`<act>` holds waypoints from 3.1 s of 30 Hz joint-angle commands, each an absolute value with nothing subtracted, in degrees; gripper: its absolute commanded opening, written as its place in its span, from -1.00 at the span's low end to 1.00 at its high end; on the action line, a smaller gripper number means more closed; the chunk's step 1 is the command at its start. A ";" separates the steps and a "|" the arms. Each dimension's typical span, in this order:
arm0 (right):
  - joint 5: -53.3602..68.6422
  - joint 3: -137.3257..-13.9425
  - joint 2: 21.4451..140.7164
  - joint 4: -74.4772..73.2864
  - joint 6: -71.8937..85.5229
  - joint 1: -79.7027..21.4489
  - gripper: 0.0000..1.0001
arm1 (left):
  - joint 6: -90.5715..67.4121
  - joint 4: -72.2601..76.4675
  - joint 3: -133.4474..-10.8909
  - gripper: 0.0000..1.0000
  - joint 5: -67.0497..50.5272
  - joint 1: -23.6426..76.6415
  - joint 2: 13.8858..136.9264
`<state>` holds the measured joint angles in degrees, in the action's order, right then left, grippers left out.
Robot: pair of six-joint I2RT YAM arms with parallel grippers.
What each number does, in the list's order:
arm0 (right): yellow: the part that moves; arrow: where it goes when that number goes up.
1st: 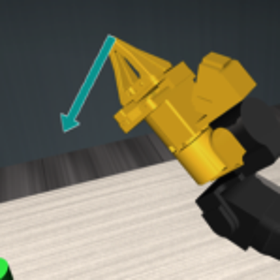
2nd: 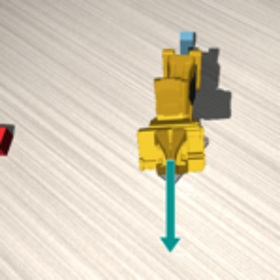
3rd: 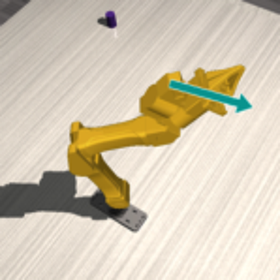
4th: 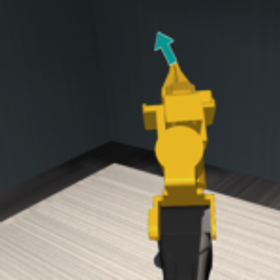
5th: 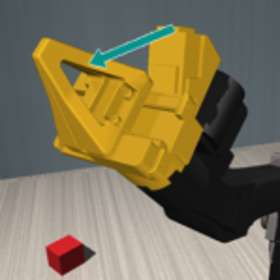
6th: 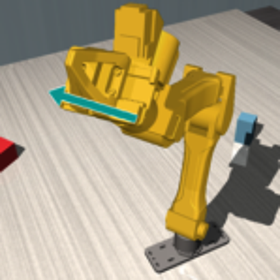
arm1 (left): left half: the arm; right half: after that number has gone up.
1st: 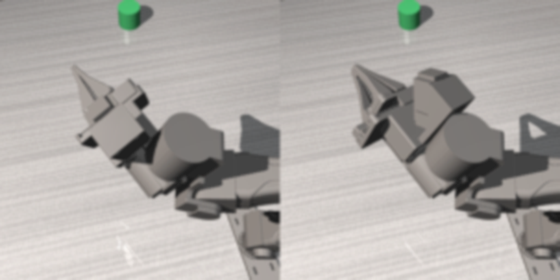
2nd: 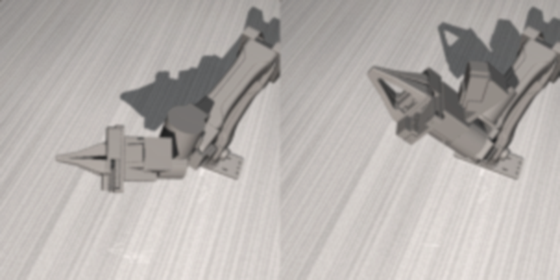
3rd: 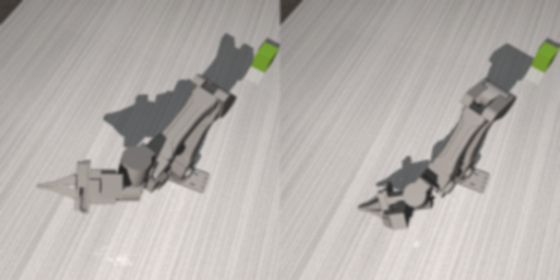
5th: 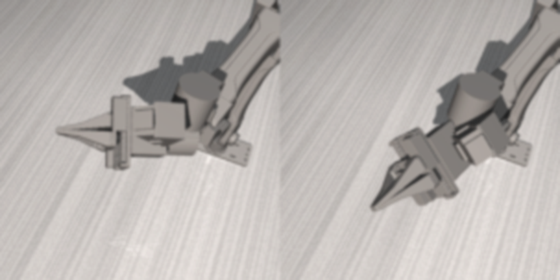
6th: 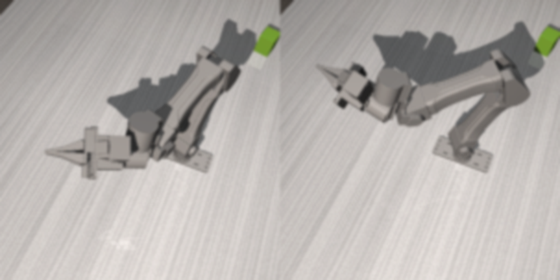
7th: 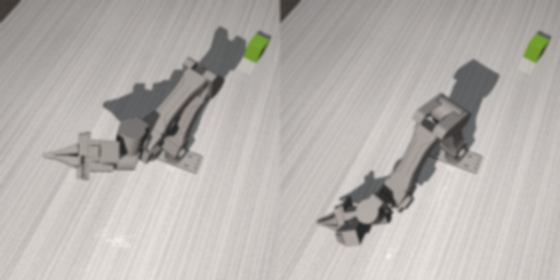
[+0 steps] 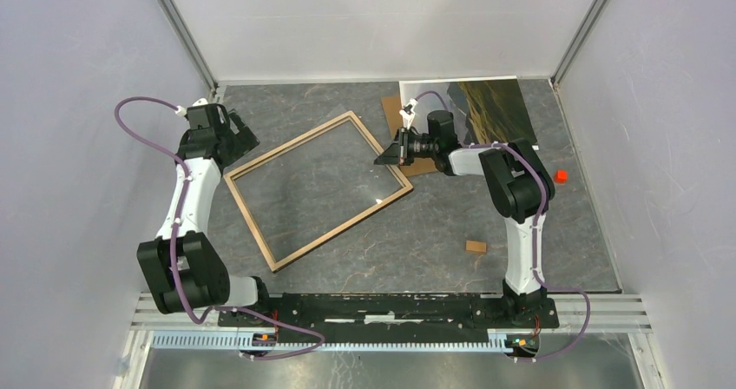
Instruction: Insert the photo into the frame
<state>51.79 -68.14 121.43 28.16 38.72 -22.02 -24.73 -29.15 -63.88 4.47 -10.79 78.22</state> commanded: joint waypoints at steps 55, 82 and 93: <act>49.89 -84.86 127.25 4.17 25.95 -21.49 -1.00 | -22.76 -26.19 -63.63 1.00 4.70 -10.72 78.05; 50.81 -77.61 122.71 11.99 31.09 -22.62 -0.28 | -22.94 -26.17 -63.81 1.00 2.91 -10.75 78.14; 51.95 -72.90 111.81 20.23 43.35 -23.49 -1.00 | -23.30 -26.17 -63.15 1.00 2.83 -10.70 73.52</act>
<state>50.04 -76.97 120.90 9.67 34.87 -22.81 -24.73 -28.25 -63.53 3.84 -10.79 77.82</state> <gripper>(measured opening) 0.007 0.996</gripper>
